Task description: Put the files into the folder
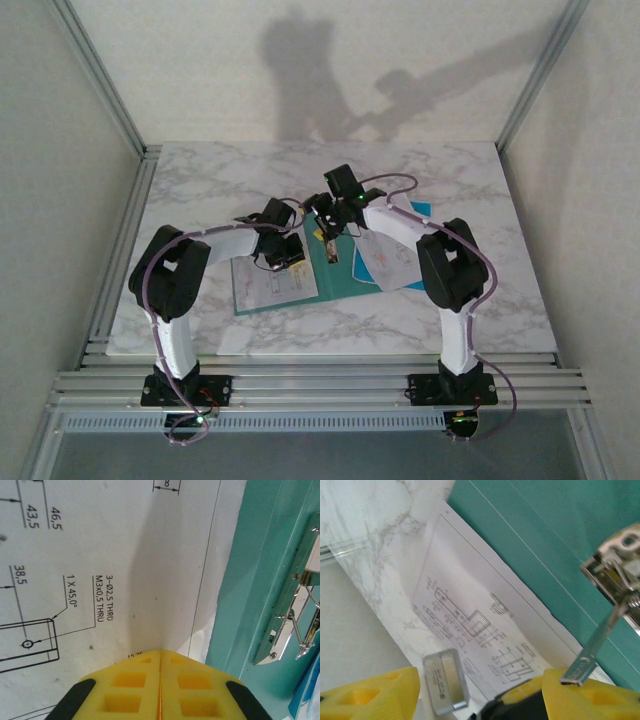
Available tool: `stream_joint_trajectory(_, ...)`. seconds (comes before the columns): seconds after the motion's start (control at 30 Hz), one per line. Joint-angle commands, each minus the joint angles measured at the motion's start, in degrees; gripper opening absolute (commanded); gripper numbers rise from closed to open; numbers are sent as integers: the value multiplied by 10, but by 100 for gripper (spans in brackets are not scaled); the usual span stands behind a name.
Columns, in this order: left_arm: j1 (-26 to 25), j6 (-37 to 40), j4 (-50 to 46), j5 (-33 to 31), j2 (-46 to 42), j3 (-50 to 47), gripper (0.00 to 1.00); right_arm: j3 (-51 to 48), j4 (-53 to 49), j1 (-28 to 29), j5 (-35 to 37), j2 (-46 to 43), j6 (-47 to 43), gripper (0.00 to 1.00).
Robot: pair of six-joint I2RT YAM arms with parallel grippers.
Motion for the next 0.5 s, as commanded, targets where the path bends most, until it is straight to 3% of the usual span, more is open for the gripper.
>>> stream_joint_trajectory(0.0,-3,8,-5,0,-13,-8,7,34,-36,-12,4,38,-15,66)
stream_joint_trajectory(0.47,-3,10,-11,0,-21,-11,6,167,-93,-26,10,96,-62,66)
